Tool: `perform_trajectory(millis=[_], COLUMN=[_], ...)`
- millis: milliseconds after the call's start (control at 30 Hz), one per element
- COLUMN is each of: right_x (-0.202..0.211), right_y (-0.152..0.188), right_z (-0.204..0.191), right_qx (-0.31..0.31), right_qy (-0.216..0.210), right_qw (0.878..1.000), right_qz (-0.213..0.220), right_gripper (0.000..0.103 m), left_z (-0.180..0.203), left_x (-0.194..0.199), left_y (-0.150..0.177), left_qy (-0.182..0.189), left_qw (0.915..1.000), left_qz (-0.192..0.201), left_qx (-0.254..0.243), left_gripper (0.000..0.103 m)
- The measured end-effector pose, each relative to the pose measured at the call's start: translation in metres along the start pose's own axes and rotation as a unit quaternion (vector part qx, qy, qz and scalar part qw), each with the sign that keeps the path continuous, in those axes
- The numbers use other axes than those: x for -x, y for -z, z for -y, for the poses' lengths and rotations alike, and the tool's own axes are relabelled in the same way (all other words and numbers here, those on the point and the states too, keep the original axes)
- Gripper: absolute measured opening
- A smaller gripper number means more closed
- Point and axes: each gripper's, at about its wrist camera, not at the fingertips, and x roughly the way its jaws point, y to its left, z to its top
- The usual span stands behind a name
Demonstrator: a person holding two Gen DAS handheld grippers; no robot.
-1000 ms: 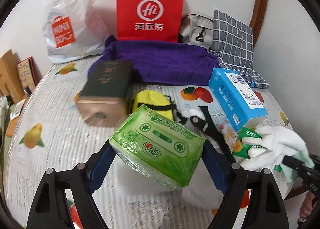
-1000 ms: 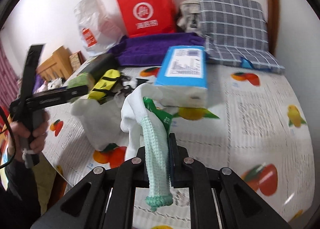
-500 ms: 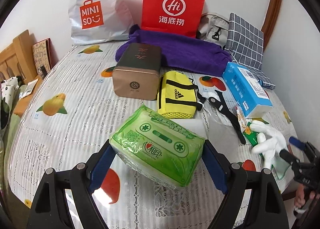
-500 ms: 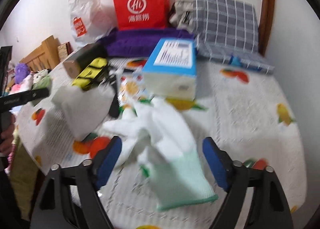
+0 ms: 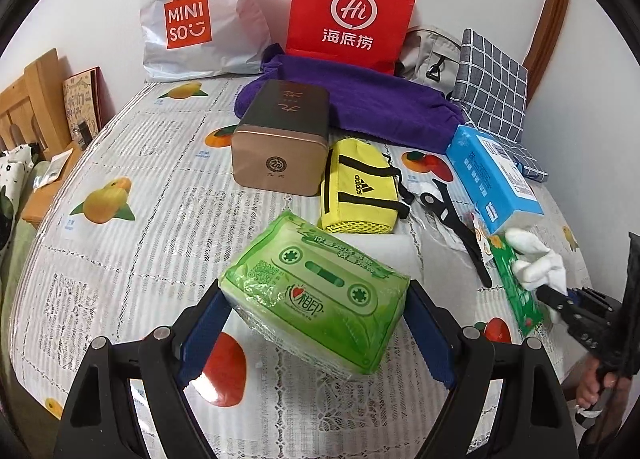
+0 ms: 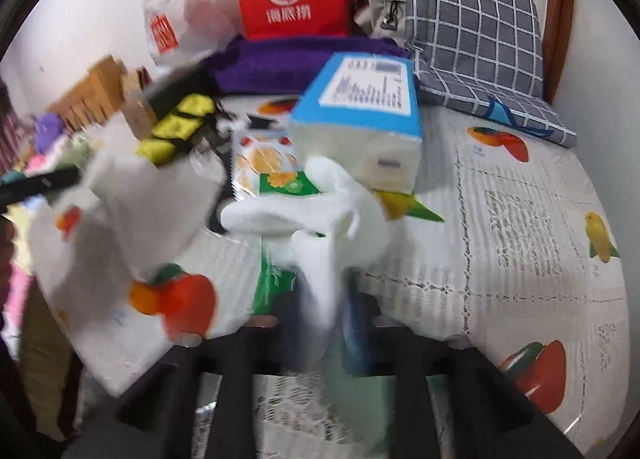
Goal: Organize soft objects
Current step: 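Carry the glove and tissue pack toward the purple towel with both tools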
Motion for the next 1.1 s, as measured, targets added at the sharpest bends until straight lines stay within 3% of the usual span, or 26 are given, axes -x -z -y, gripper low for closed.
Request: perform_trajectory(millis=[233,333,900,1100], right_x=[0.004,0.021,0.059,0.061], right_y=[-0.007,-0.013,-0.062,-0.077], right_z=[-0.003,-0.003,0.003,0.006], right_qx=[-0.012,-0.022,-0.046,-0.052], right_qy=[-0.011,-0.016,0.035,0.032], right_qw=[1.000,0.999,0.997,0.997], right_qz=[0.004,0.026,0.053,0.049], right_gripper=[0.016,0.016,0.016,0.017], left_z=[-0.002,-0.005,-0.008,-0.001], left_x=[0.002,0.008,0.034,0.039], left_y=[-0.006,-0.010,-0.048,-0.060], left_qy=[0.005,0.004,-0.014,-0.015], left_qw=[1.0000,0.9999,0.9993,0.9990], left_qz=[0.001,0.008,0.034,0.042], left_qx=[0.003,0.006,0.011,0.006], left_gripper=[0.085,0.085,0.085,0.085])
